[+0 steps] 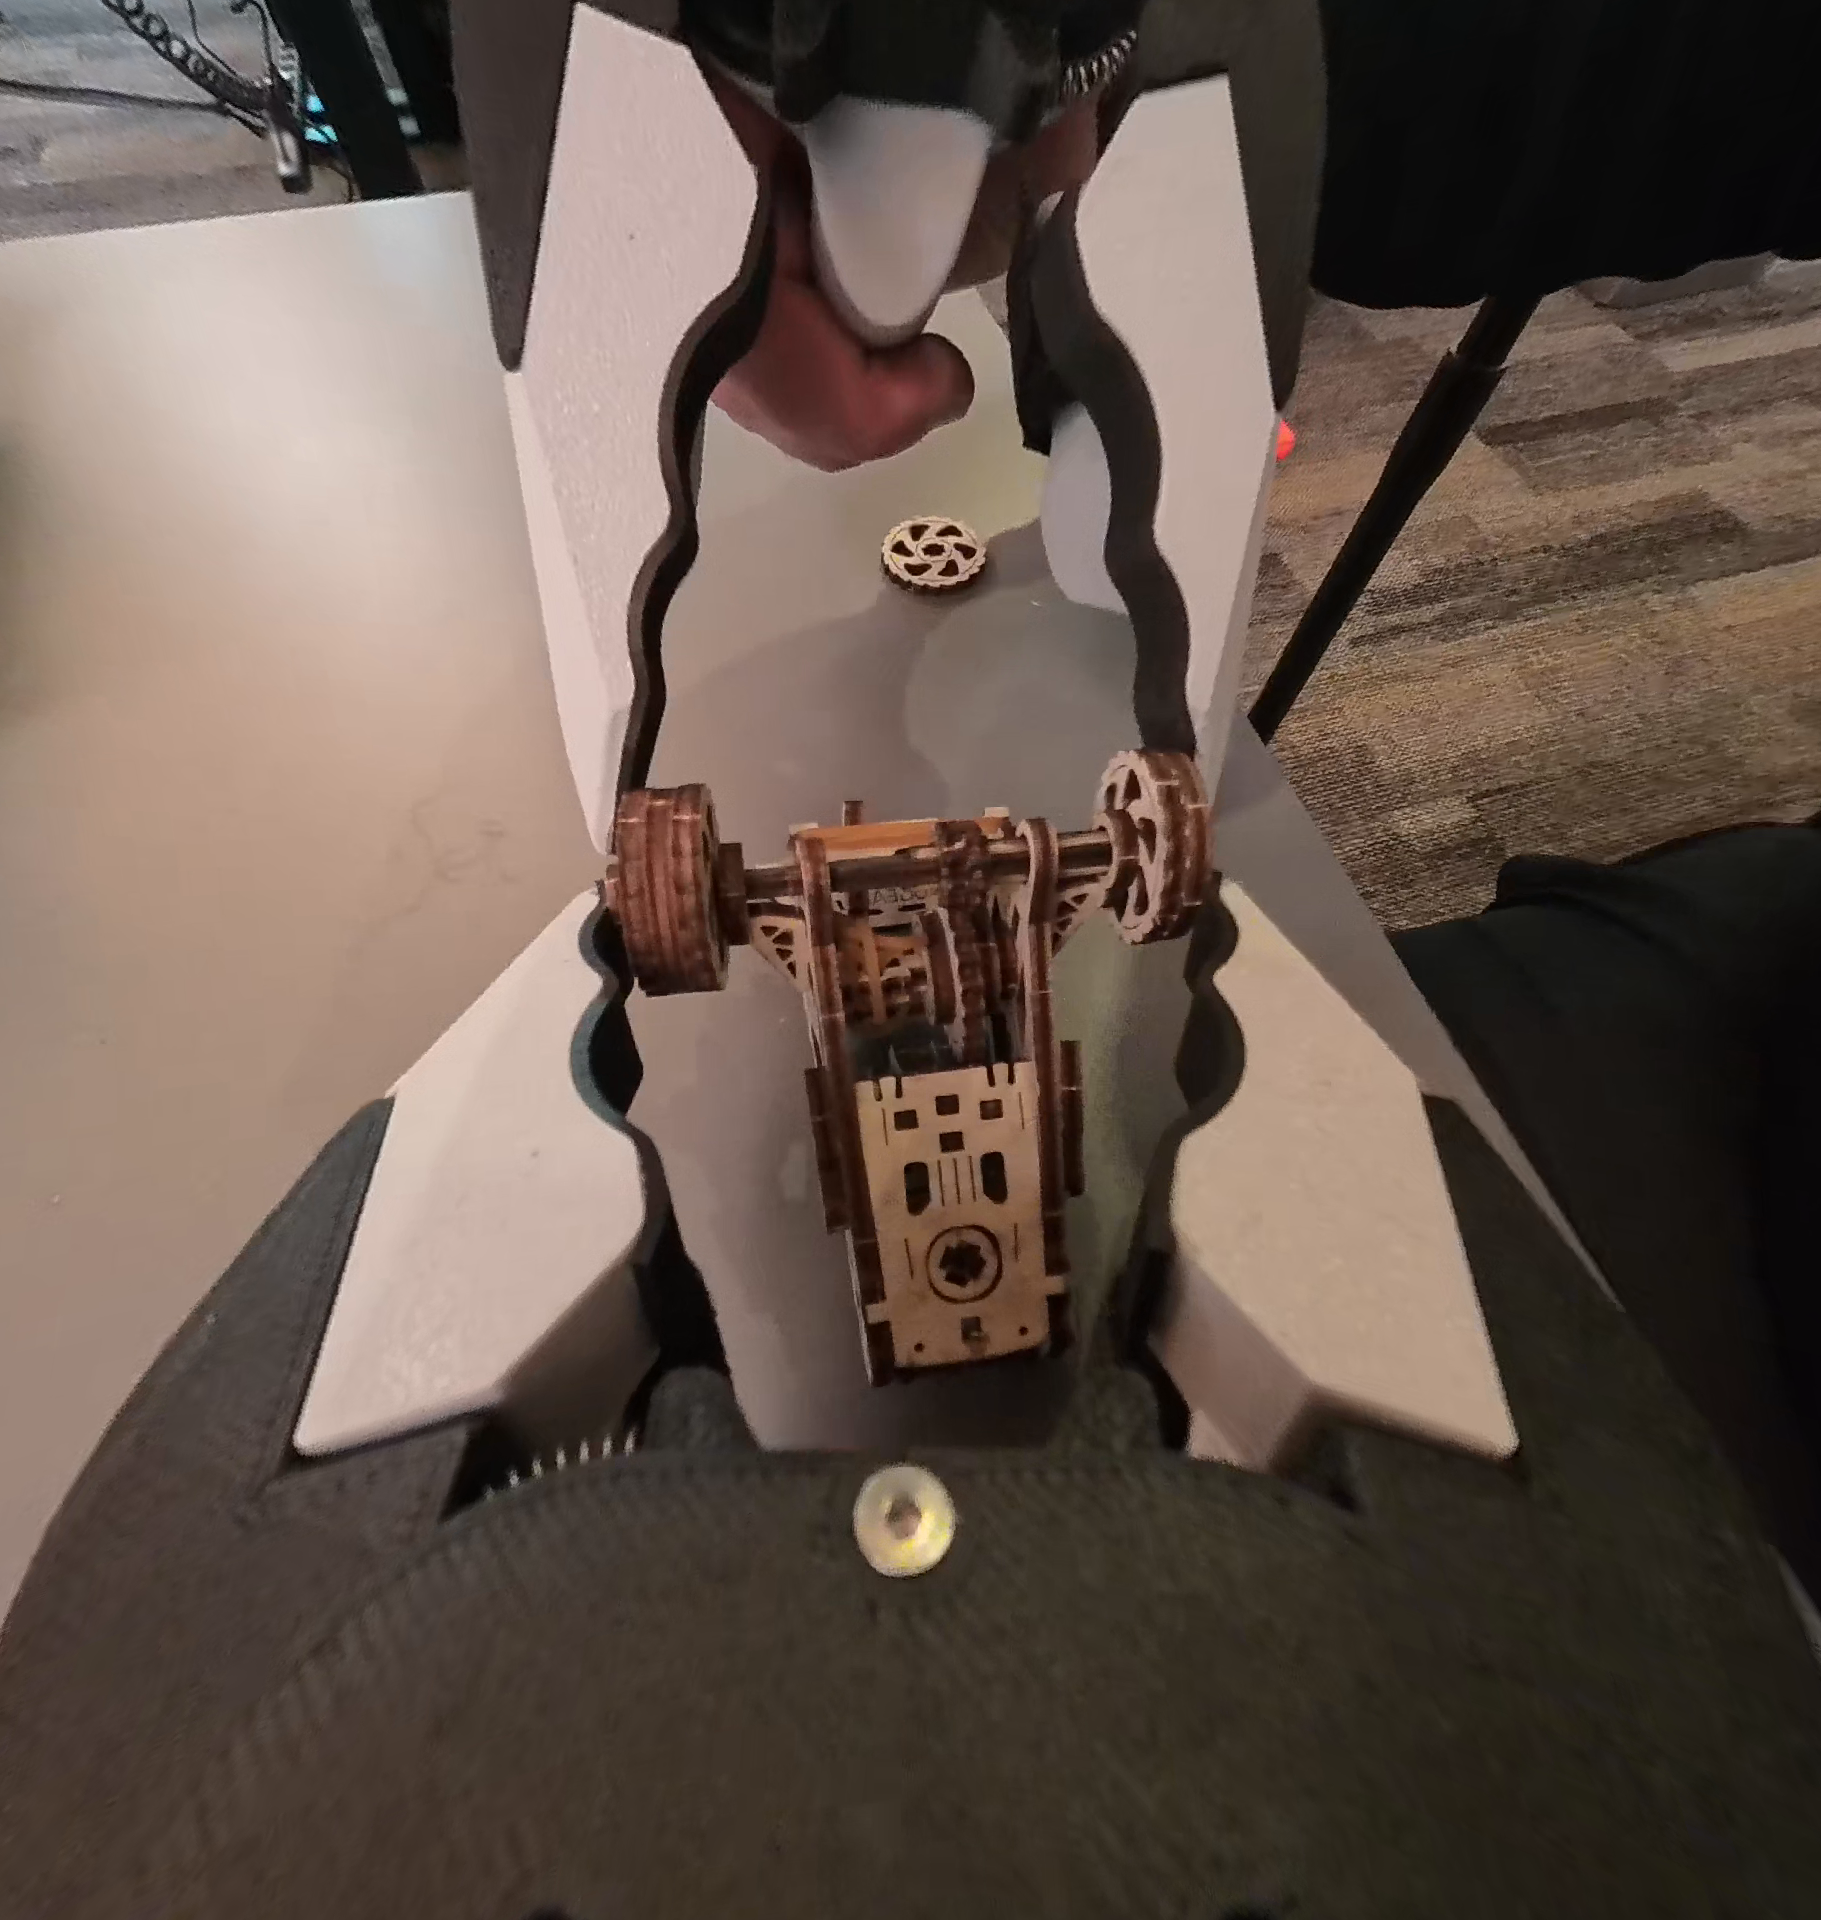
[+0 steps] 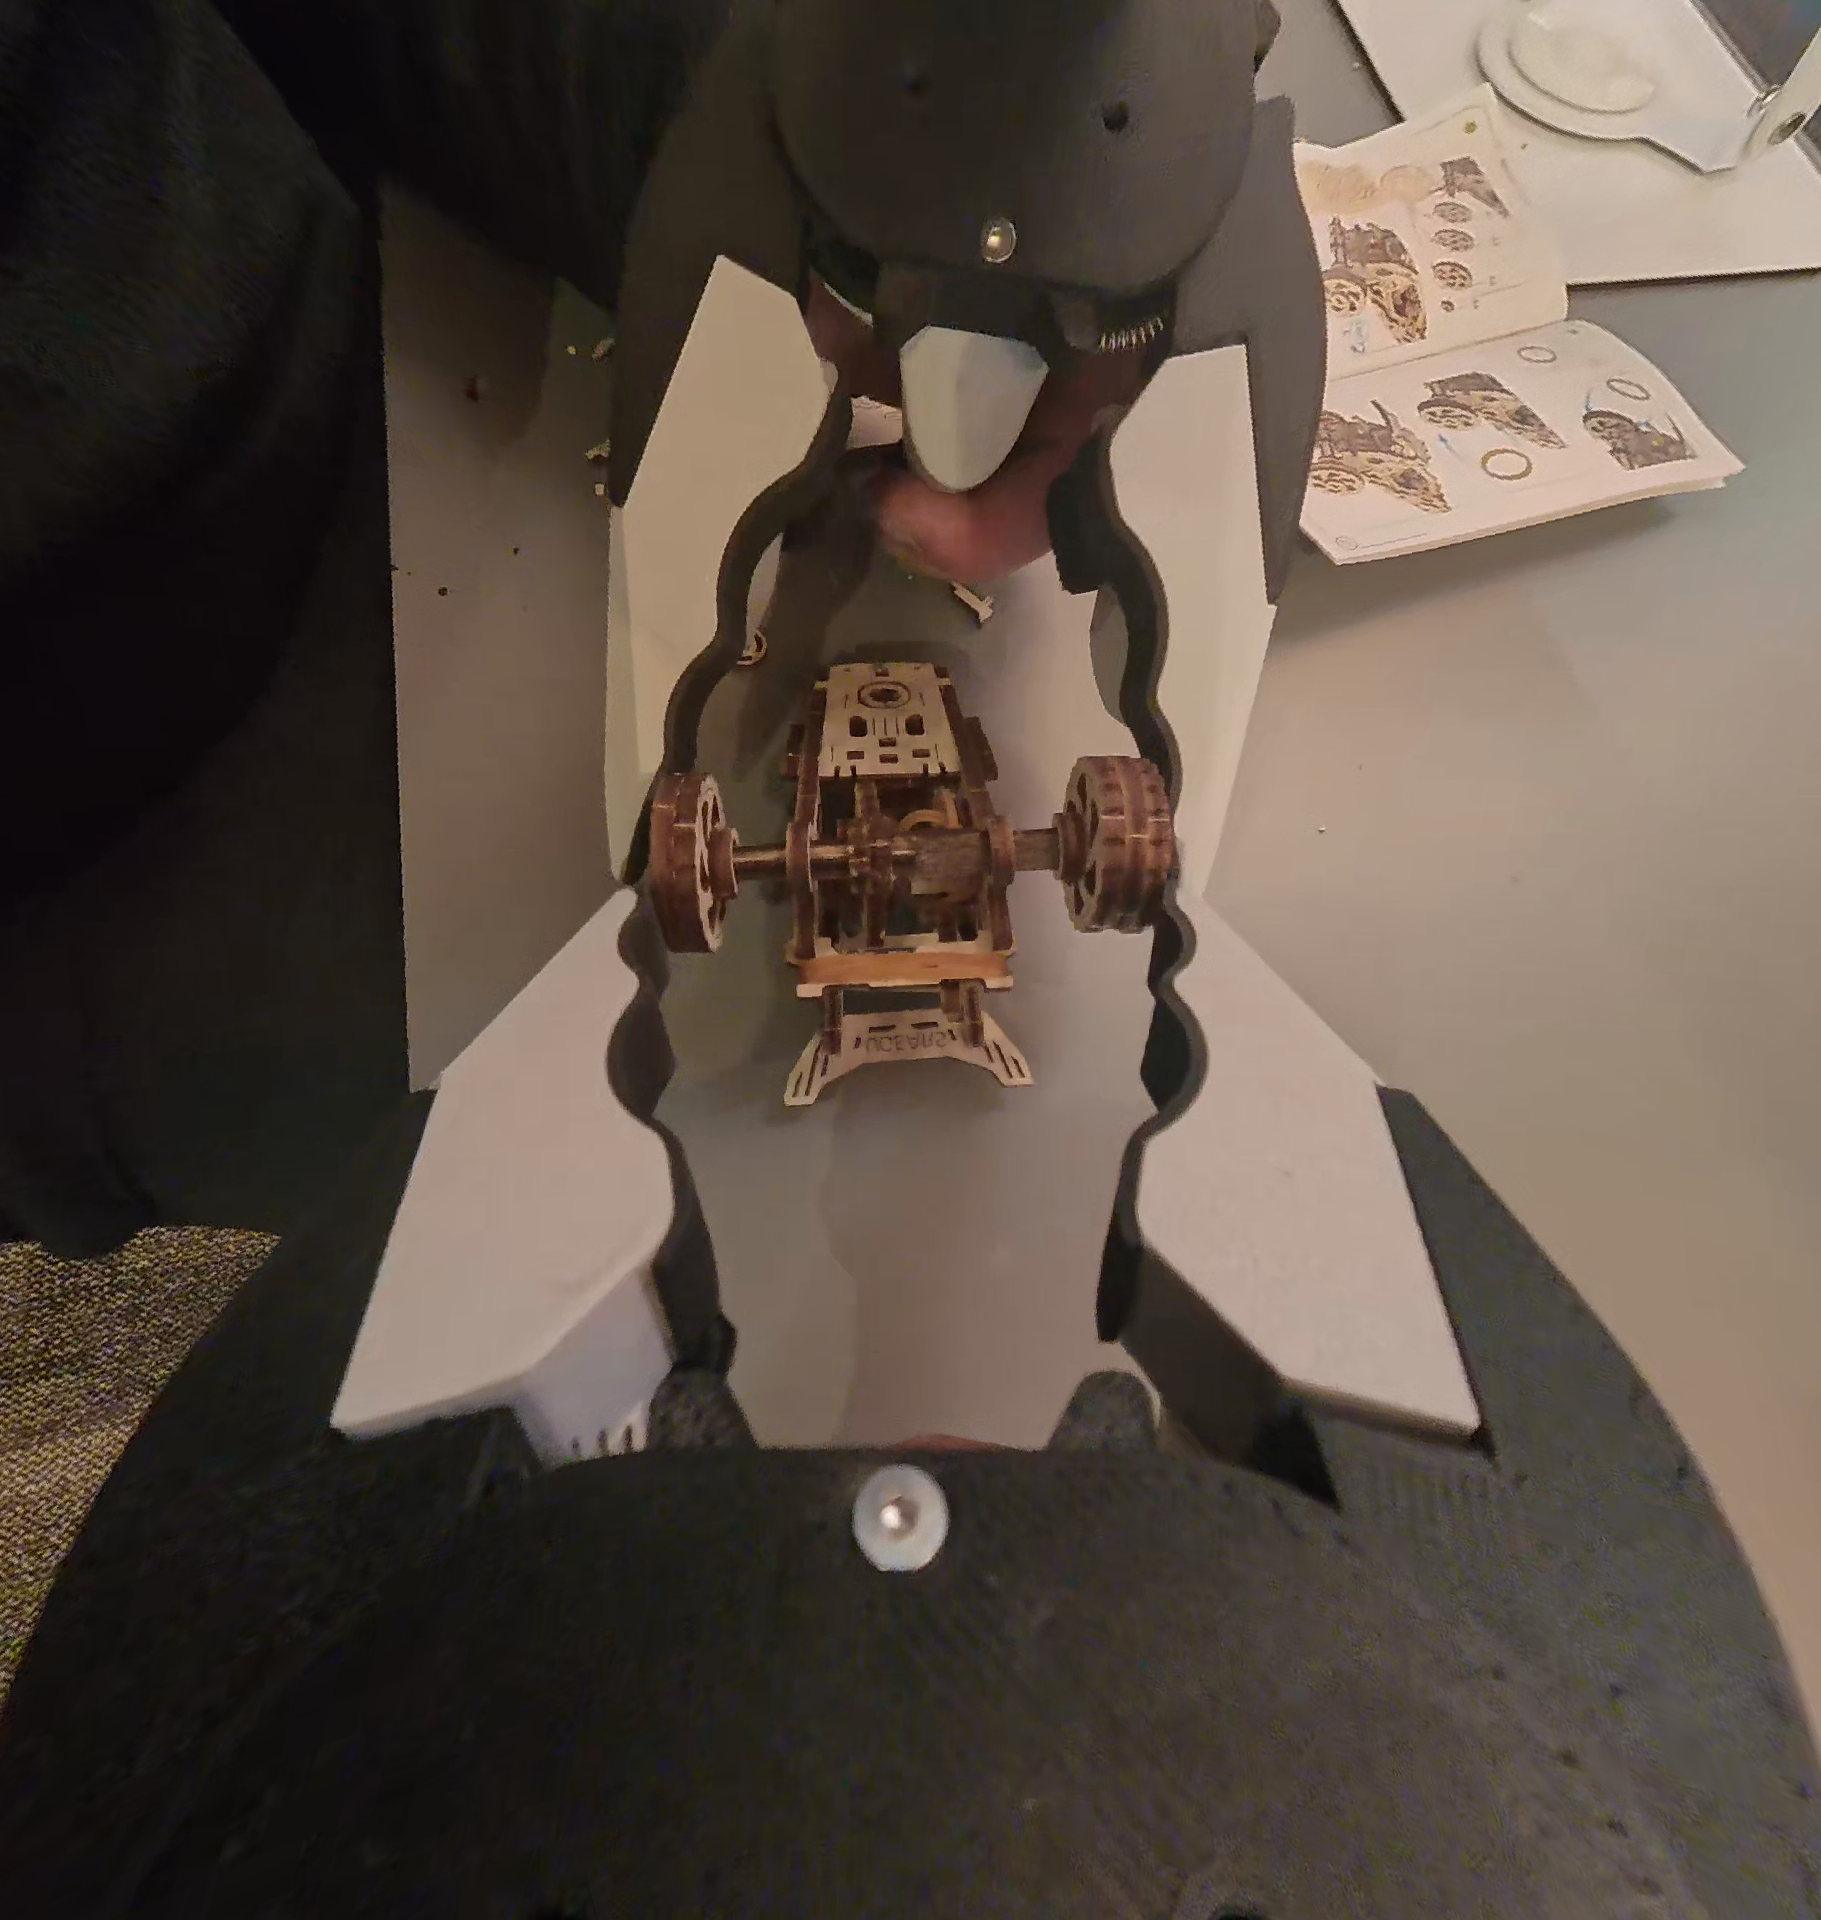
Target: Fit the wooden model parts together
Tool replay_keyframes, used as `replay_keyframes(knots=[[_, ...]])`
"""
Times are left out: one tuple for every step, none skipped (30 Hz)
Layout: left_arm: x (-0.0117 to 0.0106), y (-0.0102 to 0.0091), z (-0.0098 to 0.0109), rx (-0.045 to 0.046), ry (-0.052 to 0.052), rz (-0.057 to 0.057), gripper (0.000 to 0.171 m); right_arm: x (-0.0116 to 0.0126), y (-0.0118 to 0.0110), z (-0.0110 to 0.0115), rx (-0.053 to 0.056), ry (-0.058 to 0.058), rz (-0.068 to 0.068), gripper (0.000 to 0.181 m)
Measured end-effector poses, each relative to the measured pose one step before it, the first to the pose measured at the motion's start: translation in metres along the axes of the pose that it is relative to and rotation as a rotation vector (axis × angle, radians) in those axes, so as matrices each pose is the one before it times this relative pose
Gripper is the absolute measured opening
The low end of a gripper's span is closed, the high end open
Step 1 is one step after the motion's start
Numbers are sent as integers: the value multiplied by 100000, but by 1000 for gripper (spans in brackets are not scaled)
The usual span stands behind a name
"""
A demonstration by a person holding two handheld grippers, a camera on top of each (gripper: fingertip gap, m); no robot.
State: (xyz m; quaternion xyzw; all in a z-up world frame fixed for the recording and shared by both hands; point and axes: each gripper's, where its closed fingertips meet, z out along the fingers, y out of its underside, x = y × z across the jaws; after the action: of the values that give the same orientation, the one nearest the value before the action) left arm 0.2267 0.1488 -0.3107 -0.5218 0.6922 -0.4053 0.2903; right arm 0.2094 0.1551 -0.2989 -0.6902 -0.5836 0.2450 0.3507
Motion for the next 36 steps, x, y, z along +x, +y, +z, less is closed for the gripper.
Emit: replay_keyframes(knots=[[4, 77, 6, -325, -222, 1376, 104, -33, -79, -6, 391, -269, 5, 92], [-3, 40, -18, -298, 93, 368, 104, 4, -46, 6, -90, -222, -20, 92], [-4, 35, -28, -188, -10, 702, 103, 7, -33, 21, -83, -288, -71, 92], [15, 20, 5, 8, 11, 432, 103, -20, 5, 28, -236, -716, 447, 92], [19, 10, -4, -318, -219, 339, 103, -38, 4, 40, -239, -638, 107, 93], [18, 2, -5, -123, -260, 662, 103, -33, -2, 19, -46, -195, -569, 93], [6, 3, -6, 2, -70, -45, 103, -5, -6, 0, 266, -269, 44, 93], [-22, 14, -1, -137, 83, -17, 102, 2, -9, -4, 568, -548, 656, 92], [-15, -6, 7, 36, 518, 29, 103, 21, 5, -6, 154, -3, -233, 92], [10, -1, 26, -144, 654, -224, 103, 50, 1, -15, -136, 53, -26, 91], [10, -4, 65, -236, 688, -838, 104, 78, 24, -43, 94, -319, 582, 90], [-7, 6, 63, -129, 1197, -1431, 105, 86, 41, -37, 469, -587, 797, 90], [-56, 113, 16, -694, 621, 446, 106, 87, 22, 13, 464, -390, 452, 89], [-58, 60, 27, -183, -45, 937, 106, 39, -13, 8, 436, -475, 348, 89], [-26, -9, 38, 89, -111, -123, 106, 18, 27, -25, -64, -470, -106, 89], [-15, 39, -7, -345, -551, 823, 106, -23, -10, -1, -189, -127, -586, 89], [-5, 58, -54, -506, -622, 1134, 105, -33, -46, 34, 44, 68, -379, 89], [13, 11, -6, -201, -112, -188, 105, -12, 5, 11, -18, -15, -24, 89], [-13, -24, 35, 6, -390, 260, 105, -3, 29, -34, -22, -86, -173, 89], [-17, 2, 37, -34, -421, 438, 105, -13, 4, -20, -21, 27, -161, 89], [6, -23, 4, 213, -53, 177, 104, -16, 23, -9, 82, 202, -459, 89], [-9, -17, 20, 292, -76, -109, 104, -15, 8, -11, 150, 39, -70, 89], [-10, -7, 9, 130, -76, 169, 103, -4, 10, -21, 218, 30, -188, 89], [-5, 11, -19, -496, -151, 289, 103, -25, -8, 6, -2, 126, -277, 89], [-26, -19, -20, -193, -477, 659, 102, -19, -14, -27, 68, 85, -645, 89], [-3, 6, 15, -25, -6, -319, 101, 0, 13, -12, -42, -70, -260, 88], [-11, -6, 2, 178, 57, -83, 101, 4, -8, -5, -1, -97, -99, 88], [-22, 17, -8, -237, -54, -26, 101, 7, -22, 12, 63, -298, 584, 88], [-18, 23, -13, -290, -124, 227, 101, 10, -4, 14, 73, -145, -161, 88], [-2, 14, -6, 25, 71, -50, 101, 15, -13, 17, -150, -48, -112, 88], [-1, -14, 0, 388, -113, 166, 101, -11, -3, 9, -234, 120, -414, 88], [5, -4, 5, 121, -243, -54, 101, 5, 1, -5, -439, -36, -393, 88], [-3, 8, -6, -45, 32, -24, 101, -1, 2, -4, -121, -167, -45, 88], [-26, -12, 13, 58, 59, -7, 101, 11, 3, -2, -136, -205, -10, 88], [-6, -7, 26, 27, -60, 16, 101, 7, 15, -17, -169, -110, -167, 88], [-1, 1, 6, -178, 56, -20, 100, -3, 12, -13, -185, -61, -234, 88]])
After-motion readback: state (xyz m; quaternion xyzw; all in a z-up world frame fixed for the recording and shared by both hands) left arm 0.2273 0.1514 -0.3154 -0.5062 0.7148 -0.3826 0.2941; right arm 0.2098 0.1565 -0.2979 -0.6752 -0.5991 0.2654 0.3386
